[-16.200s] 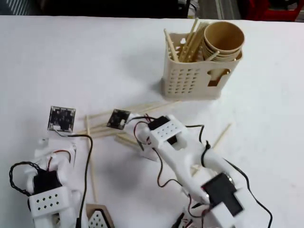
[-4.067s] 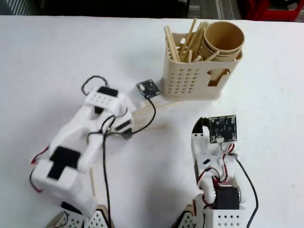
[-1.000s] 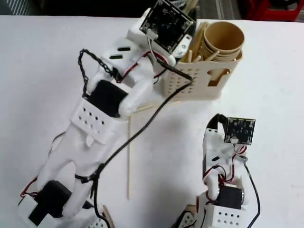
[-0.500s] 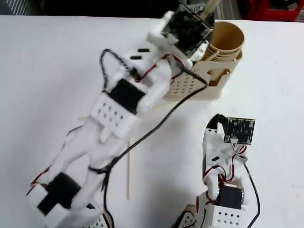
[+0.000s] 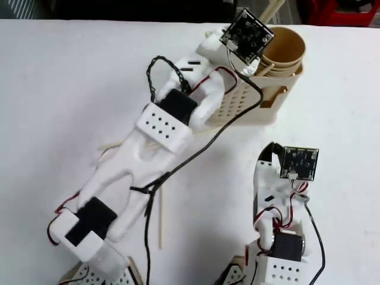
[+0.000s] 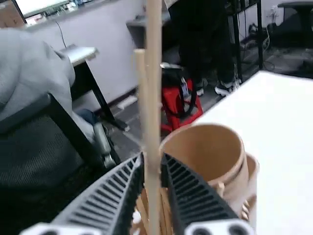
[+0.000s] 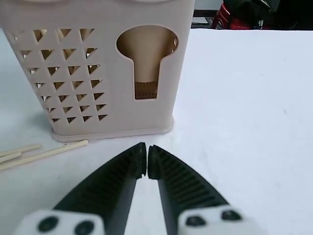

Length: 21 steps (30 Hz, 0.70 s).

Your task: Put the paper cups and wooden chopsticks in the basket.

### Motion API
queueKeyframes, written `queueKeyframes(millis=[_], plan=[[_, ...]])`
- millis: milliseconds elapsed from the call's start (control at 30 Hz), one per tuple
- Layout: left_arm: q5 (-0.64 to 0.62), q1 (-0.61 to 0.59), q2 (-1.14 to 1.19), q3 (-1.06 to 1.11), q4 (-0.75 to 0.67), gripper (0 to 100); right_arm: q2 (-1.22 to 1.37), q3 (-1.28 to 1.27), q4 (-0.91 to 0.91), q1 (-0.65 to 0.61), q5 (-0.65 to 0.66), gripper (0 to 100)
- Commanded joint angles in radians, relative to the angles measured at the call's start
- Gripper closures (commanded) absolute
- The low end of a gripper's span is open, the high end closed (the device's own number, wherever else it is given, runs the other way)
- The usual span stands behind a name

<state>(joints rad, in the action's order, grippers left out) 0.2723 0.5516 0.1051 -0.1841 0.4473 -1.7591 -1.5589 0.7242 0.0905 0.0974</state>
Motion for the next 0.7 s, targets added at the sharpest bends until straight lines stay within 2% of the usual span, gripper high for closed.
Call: queueKeyframes(millis=[0, 233, 467, 667], plan=[[-0.011, -0.013, -0.024, -0.058, 0.129, 88, -0.007, 0.005, -0.021, 0.001, -0.005, 97.7], [-0.003, -0.067, -0.044, -0.186, 0.382, 88, -0.007, 0.003, -0.021, 0.001, -0.005, 97.7], [0.000, -0.186, -0.044, -0.341, 0.743, 88, -0.007, 0.003, -0.021, 0.001, -0.005, 97.7], [0.091, -0.245, -0.044, -0.419, 1.036, 88, -0.007, -0.002, -0.022, -0.001, -0.005, 97.7]])
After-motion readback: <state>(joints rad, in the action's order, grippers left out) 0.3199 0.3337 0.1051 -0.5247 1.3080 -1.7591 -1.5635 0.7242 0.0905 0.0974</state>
